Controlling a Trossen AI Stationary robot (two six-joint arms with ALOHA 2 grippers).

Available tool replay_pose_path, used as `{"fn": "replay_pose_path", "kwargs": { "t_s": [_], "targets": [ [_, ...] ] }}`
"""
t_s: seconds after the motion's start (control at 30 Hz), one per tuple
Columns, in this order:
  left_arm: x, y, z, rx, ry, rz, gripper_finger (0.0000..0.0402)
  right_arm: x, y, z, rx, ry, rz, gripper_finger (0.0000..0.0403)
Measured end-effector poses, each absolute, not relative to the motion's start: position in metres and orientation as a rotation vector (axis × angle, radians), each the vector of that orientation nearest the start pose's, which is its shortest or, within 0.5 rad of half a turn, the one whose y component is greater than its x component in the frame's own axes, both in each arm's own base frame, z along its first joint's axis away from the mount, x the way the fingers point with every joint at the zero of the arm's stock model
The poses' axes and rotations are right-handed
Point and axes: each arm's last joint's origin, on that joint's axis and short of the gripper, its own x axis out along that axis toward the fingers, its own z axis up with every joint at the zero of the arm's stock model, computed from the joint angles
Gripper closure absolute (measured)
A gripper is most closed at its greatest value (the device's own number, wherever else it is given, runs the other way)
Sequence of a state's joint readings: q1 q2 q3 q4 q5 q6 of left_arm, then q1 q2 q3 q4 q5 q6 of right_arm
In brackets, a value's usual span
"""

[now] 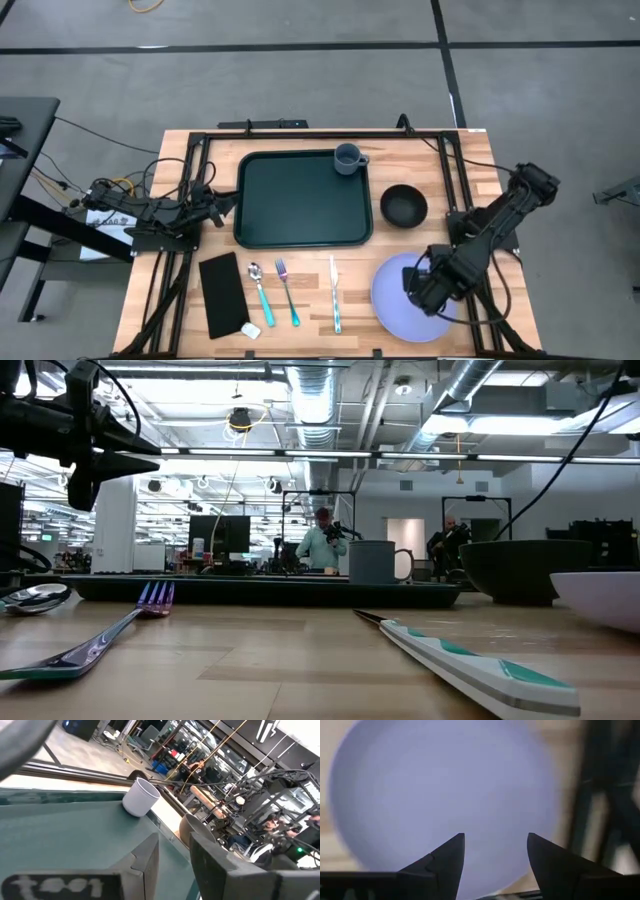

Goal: Set up tray
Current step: Put the purple plate on the black serving tray below the gray mug

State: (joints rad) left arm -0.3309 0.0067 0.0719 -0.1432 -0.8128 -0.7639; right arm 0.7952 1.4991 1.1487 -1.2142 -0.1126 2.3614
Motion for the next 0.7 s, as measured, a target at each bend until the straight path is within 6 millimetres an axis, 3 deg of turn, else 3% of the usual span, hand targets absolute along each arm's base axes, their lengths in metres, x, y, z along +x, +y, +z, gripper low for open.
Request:
{"fn": "replay_pose_path", "kwargs": {
  "t_s": [0.23,0.47,0.7],
  "targets": [
    [0.087,-0.008,0.174,-0.700,-0.106,0.453,0.0306,0.209,0.198,0.226,1.285,1.343,-0.898,0.0198],
    [0.087,-0.009,0.174,-0.669,-0.082,0.414,0.0306,0.250,0.207,0.210,1.151,1.342,-0.457,0.0198],
    [0.087,-0.010,0.174,-0.671,-0.074,0.395,0.0306,0.268,0.216,0.194,1.004,1.413,-0.347,0.0198]
  ]
}}
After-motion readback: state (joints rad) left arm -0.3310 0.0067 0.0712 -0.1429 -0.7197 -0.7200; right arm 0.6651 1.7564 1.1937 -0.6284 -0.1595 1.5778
